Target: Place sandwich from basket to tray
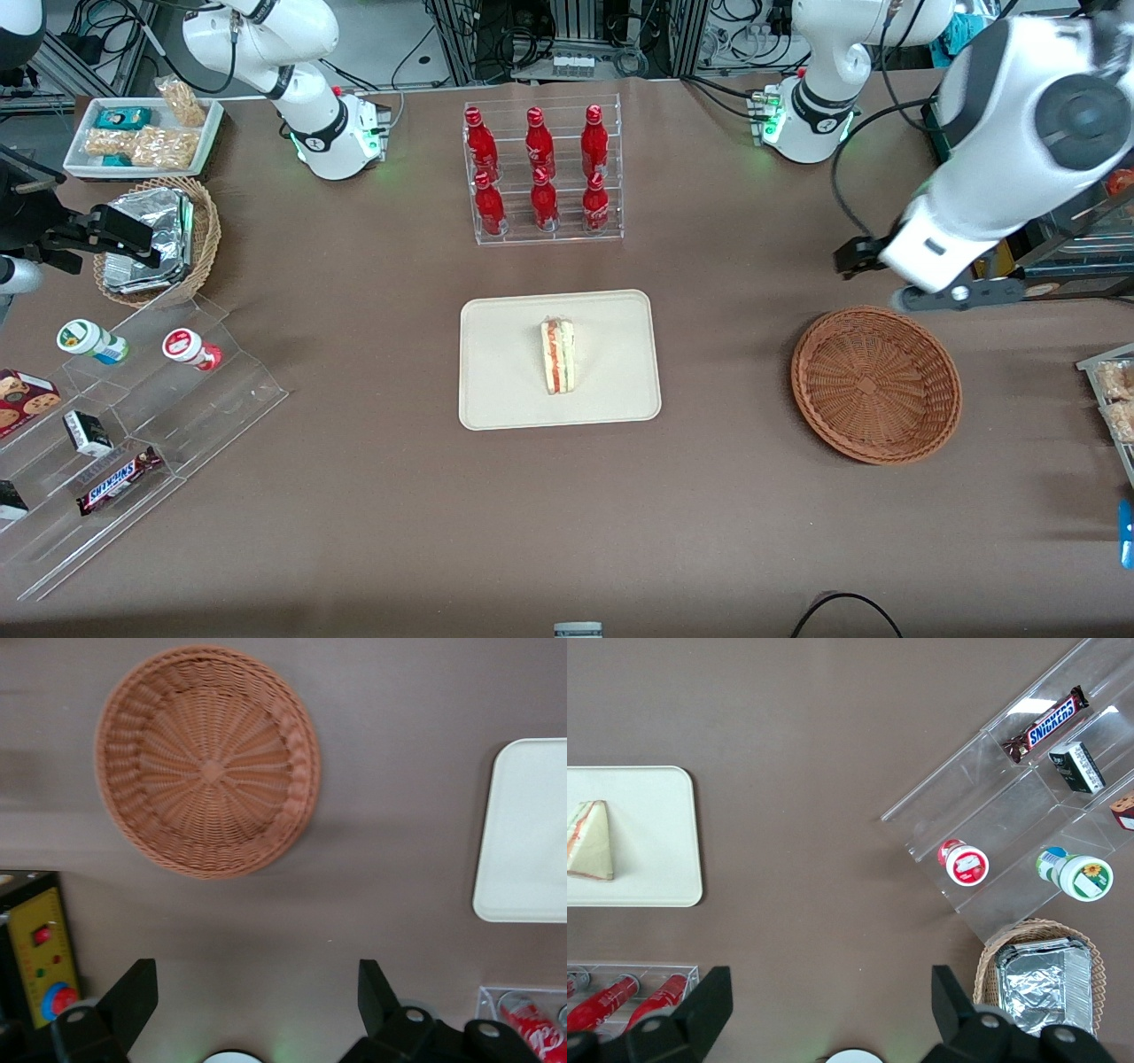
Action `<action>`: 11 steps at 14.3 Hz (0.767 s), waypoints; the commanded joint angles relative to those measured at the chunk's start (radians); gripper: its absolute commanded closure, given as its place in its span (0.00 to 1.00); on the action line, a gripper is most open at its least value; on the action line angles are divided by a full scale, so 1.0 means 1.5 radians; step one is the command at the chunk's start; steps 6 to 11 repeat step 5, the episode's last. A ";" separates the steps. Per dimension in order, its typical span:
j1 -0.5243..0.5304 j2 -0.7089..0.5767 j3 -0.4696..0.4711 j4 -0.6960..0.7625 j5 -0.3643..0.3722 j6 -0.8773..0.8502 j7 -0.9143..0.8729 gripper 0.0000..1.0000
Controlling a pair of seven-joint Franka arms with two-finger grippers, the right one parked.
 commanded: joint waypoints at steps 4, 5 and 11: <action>0.066 -0.008 0.008 0.082 -0.003 -0.057 0.071 0.00; 0.065 -0.009 0.019 0.082 -0.015 -0.061 0.079 0.00; 0.065 -0.009 0.019 0.082 -0.015 -0.061 0.079 0.00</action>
